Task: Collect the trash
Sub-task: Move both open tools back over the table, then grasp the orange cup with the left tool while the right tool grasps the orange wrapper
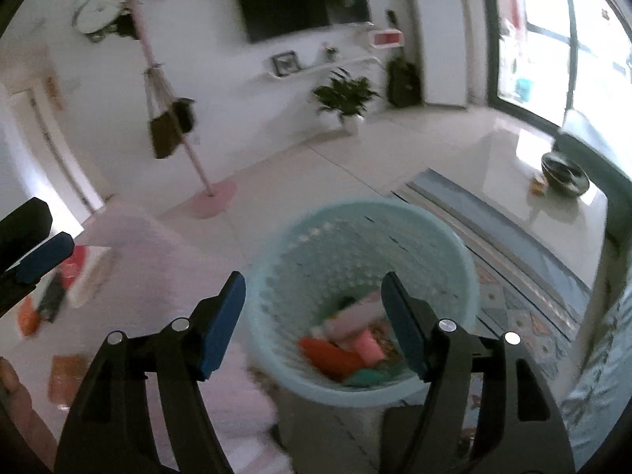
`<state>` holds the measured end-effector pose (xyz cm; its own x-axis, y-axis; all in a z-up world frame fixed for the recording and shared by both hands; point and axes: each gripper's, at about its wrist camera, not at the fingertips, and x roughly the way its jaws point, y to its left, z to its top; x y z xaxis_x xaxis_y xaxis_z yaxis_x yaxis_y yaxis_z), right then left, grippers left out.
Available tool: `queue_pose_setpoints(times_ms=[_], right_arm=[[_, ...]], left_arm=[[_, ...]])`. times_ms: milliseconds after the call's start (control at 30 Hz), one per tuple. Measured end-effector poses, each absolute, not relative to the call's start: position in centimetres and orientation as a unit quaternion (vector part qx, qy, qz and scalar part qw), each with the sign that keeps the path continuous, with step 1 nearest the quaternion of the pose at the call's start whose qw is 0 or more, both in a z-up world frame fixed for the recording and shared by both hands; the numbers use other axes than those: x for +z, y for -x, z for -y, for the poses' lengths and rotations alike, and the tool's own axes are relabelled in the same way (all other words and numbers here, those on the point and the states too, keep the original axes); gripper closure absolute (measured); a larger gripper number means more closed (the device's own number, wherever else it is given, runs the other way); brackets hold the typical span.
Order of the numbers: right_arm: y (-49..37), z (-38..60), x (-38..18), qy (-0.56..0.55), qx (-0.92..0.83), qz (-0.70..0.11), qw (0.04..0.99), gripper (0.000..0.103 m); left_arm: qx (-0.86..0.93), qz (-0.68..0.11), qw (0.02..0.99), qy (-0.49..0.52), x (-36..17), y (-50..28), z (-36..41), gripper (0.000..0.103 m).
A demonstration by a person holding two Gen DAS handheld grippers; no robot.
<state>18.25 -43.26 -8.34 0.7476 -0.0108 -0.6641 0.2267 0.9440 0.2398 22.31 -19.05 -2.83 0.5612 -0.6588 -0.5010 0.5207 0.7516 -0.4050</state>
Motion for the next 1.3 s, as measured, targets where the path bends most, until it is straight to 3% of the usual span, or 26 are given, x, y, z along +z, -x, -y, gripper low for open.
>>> queue_pose_setpoints(times_ms=[333,600,800,1067,1233,1300], right_arm=[[-17.4,32.3,-3.5,-0.111,0.044,-0.305,0.945,0.036],[-17.0,23.9,-4.0,-0.066,0.134,-0.297,0.943,0.035],[-16.8,18.9,-6.0,-0.021,0.183,-0.333,0.925,0.032],[-16.1,16.9,-8.9,0.01,0.199,-0.376,0.905,0.031],[-16.5,17.4,-9.4,0.002,0.198,-0.389,0.9,0.03],[-16.8,17.4,-9.7,-0.002,0.196,-0.4,0.895,0.03]], left_arm=[[-0.229,-0.256,0.934,0.098,1.5,-18.2,6.1,0.018],[-0.112,-0.244,0.955,0.127,1.1,-16.4,-4.8,0.018],[0.009,-0.267,0.957,0.115,-1.3,-16.7,-11.2,0.016],[-0.003,-0.337,0.911,0.239,-5.9,-20.6,-17.4,0.017],[-0.044,-0.333,0.903,0.268,-7.2,-21.5,-17.2,0.024],[-0.05,-0.342,0.901,0.262,-7.4,-22.3,-16.5,0.035]])
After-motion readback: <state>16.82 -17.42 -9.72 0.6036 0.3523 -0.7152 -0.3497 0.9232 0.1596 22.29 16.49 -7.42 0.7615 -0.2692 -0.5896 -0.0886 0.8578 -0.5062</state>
